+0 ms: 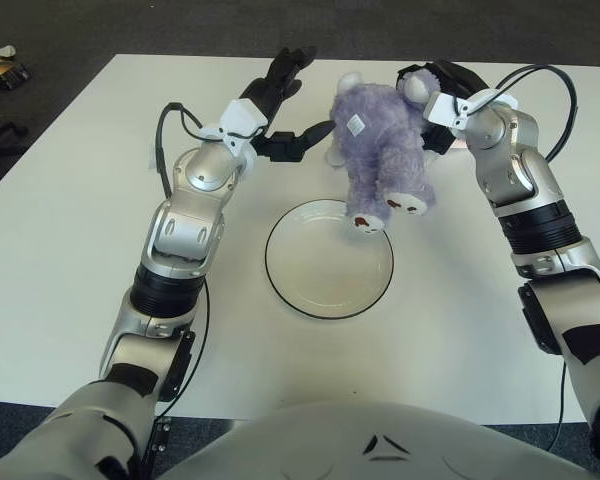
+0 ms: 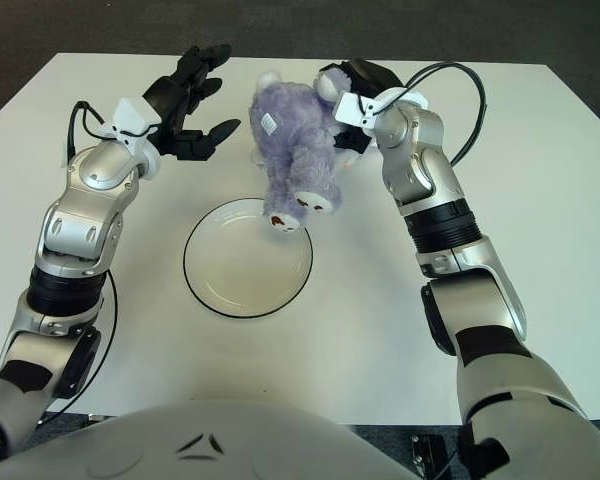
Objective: Put the doll into the plate.
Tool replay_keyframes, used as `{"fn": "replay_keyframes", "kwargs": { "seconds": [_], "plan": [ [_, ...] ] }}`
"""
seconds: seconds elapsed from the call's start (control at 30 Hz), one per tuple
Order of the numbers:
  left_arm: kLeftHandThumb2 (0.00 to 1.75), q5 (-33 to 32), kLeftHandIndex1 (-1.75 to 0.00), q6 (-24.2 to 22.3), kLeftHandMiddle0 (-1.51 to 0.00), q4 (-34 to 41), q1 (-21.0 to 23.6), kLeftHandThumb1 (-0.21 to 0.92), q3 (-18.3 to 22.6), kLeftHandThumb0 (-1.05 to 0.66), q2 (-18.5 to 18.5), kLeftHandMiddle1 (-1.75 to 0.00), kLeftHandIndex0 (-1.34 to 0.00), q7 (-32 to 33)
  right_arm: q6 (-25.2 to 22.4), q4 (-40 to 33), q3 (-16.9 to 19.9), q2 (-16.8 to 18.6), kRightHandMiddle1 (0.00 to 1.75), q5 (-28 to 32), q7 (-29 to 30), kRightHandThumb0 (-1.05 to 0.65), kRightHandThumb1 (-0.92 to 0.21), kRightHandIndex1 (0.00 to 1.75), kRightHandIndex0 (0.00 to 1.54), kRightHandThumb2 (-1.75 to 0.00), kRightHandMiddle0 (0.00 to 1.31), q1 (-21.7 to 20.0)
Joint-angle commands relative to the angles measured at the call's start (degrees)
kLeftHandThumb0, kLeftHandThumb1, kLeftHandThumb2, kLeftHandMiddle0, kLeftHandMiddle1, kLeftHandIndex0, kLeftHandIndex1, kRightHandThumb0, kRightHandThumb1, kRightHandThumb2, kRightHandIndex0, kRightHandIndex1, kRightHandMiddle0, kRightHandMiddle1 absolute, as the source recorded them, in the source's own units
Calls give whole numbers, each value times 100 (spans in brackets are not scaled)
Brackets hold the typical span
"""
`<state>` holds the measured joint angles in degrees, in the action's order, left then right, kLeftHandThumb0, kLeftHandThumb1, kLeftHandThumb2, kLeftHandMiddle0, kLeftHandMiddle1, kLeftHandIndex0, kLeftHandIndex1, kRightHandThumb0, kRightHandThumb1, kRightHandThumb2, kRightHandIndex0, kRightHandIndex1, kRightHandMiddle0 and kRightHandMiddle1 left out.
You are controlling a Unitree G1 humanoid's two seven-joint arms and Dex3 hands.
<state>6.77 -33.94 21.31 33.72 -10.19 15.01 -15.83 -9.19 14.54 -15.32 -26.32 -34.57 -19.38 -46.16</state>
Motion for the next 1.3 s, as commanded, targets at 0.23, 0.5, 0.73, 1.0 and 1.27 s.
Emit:
{"fn": "replay_keyframes", "kwargs": {
  "seconds": [0.23,0.5,0.73,1.0,1.27],
  "plan": [
    [74,65,-5,219,0,-553,556,54,-205,-89,-15,-24,0,-175,356,310,42,80,175,24,445,62,-1,175,87,-169,119,-229],
    [89,-109,-18,347,0,-847,655,38,-151,-77,-171,-35,0,-301,709,502,19,71,175,-21,752,62,-1,175,87,-169,120,-277],
    [92,-84,-20,237,0,-966,833,36,-293,-78,-142,-42,0,-456,687,538,-19,52,175,-107,787,62,-1,175,87,-169,121,-307],
    [89,317,-35,-179,0,-1040,1204,37,-787,-79,181,-51,0,-837,837,500,41,144,175,-204,1435,62,-1,175,88,-170,121,-182],
    [105,410,-84,-335,0,-1102,1242,17,-840,-68,19,-88,0,-797,867,552,23,213,175,-234,1787,63,0,175,88,-171,122,-165]
  ]
}}
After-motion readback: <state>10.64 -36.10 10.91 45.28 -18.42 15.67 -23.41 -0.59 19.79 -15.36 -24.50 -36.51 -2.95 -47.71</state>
